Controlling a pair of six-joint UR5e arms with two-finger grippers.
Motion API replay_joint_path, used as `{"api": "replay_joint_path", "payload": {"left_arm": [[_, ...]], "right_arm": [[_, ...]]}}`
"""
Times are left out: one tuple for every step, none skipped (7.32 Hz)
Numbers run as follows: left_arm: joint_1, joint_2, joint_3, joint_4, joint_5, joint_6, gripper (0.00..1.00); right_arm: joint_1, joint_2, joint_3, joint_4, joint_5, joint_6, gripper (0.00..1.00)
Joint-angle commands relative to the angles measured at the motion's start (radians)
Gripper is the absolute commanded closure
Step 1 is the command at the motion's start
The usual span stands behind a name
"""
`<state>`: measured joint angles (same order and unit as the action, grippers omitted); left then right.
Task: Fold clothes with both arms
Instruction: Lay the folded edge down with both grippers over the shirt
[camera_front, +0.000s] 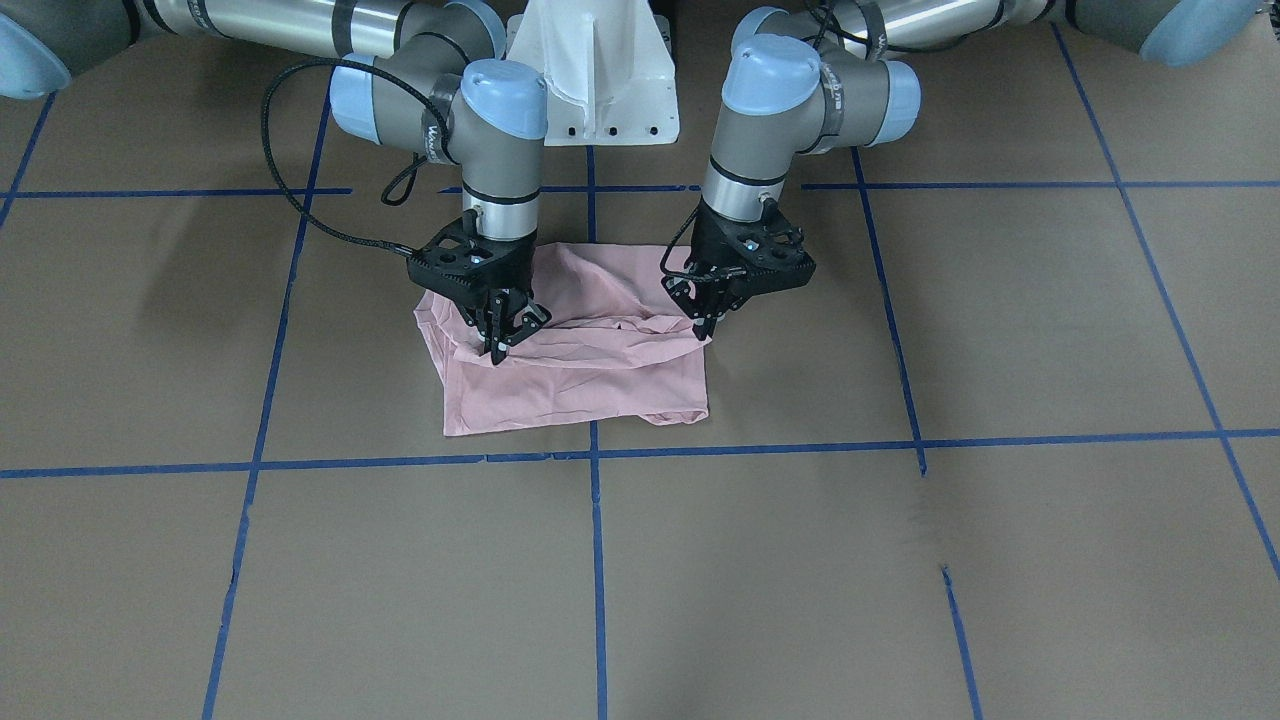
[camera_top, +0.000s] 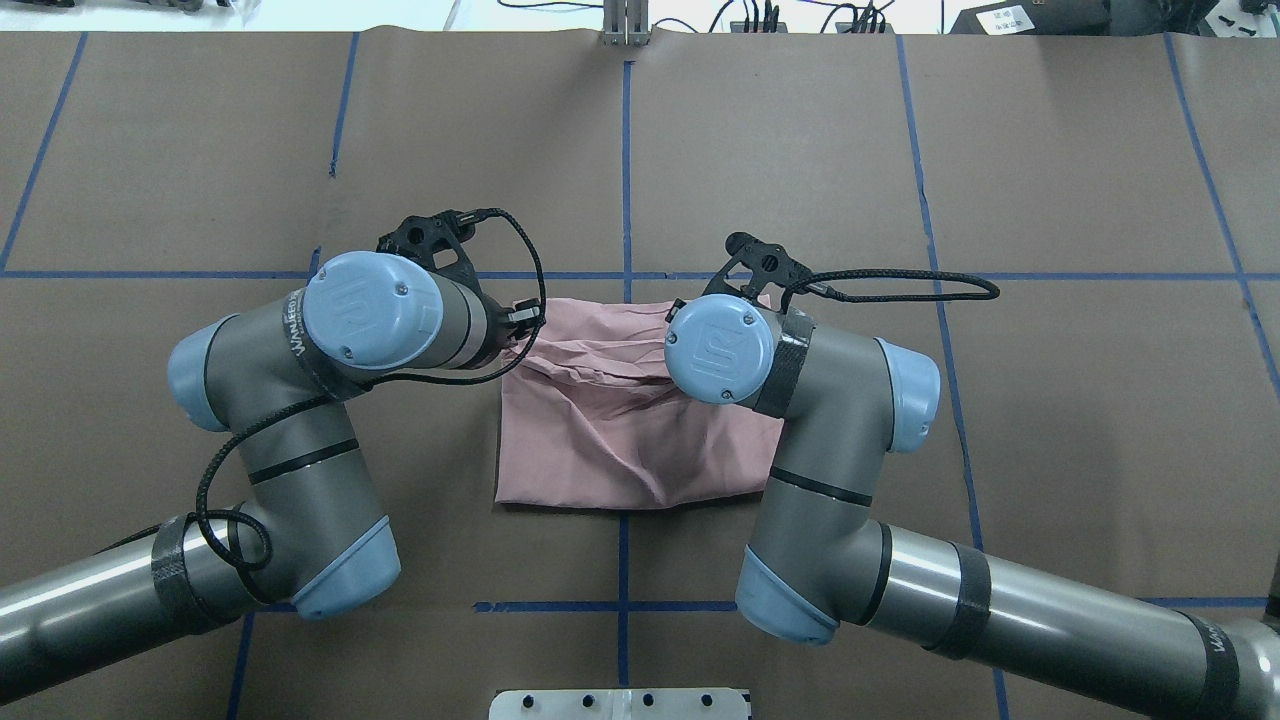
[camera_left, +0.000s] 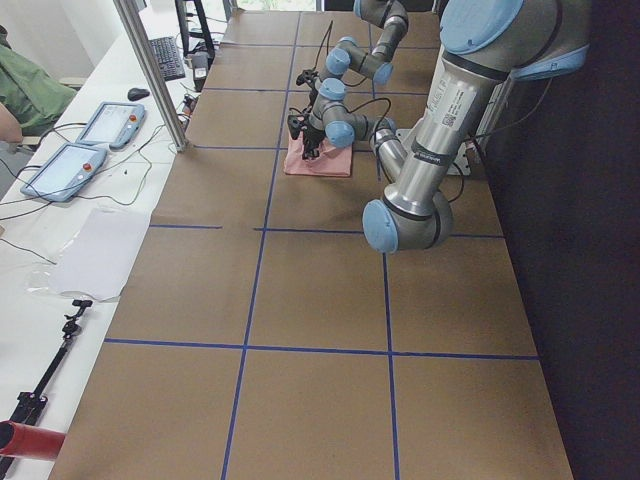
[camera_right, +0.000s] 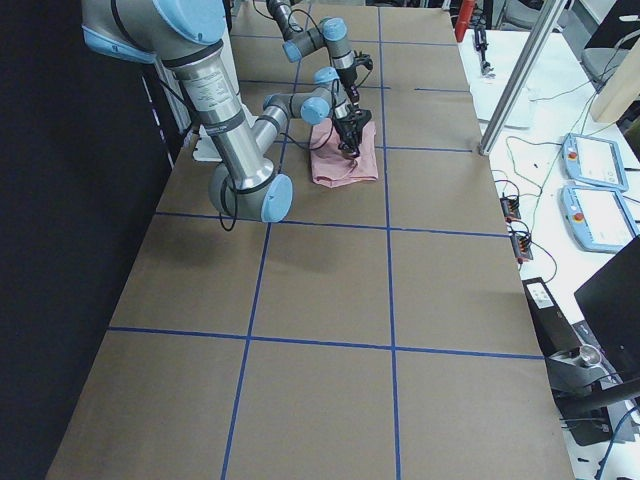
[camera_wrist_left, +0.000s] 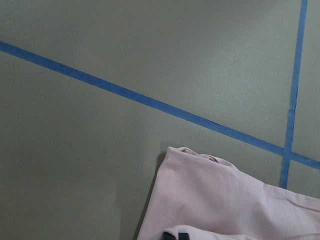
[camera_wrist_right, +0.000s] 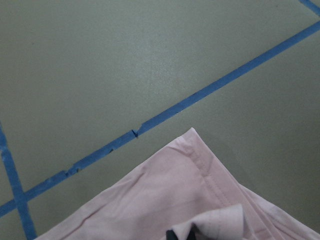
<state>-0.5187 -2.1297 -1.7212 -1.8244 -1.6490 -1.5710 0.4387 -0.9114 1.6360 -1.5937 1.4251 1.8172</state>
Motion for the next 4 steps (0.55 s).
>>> {"api": "replay_joint_path", "payload": {"left_arm": [[-0.001, 0.004, 0.000, -0.009, -0.002, 0.002, 1.00], [-0.001, 0.004, 0.000, -0.009, -0.002, 0.002, 1.00], [-0.001, 0.008, -0.003, -0.009, -0.005, 0.032, 0.04], [-0.015, 0.019, -0.052, -0.006, -0.018, 0.184, 0.00]], "right_arm": [[0.000, -0.001, -0.001, 0.000, 0.000, -0.001, 0.87], [0.002, -0.001, -0.001, 0.000, 0.000, -0.031, 0.46], [0.000, 0.000, -0.001, -0.008, 0.000, -0.085, 0.00], [0.002, 0.005, 0.002, -0.005, 0.012, -0.123, 0.00]]}}
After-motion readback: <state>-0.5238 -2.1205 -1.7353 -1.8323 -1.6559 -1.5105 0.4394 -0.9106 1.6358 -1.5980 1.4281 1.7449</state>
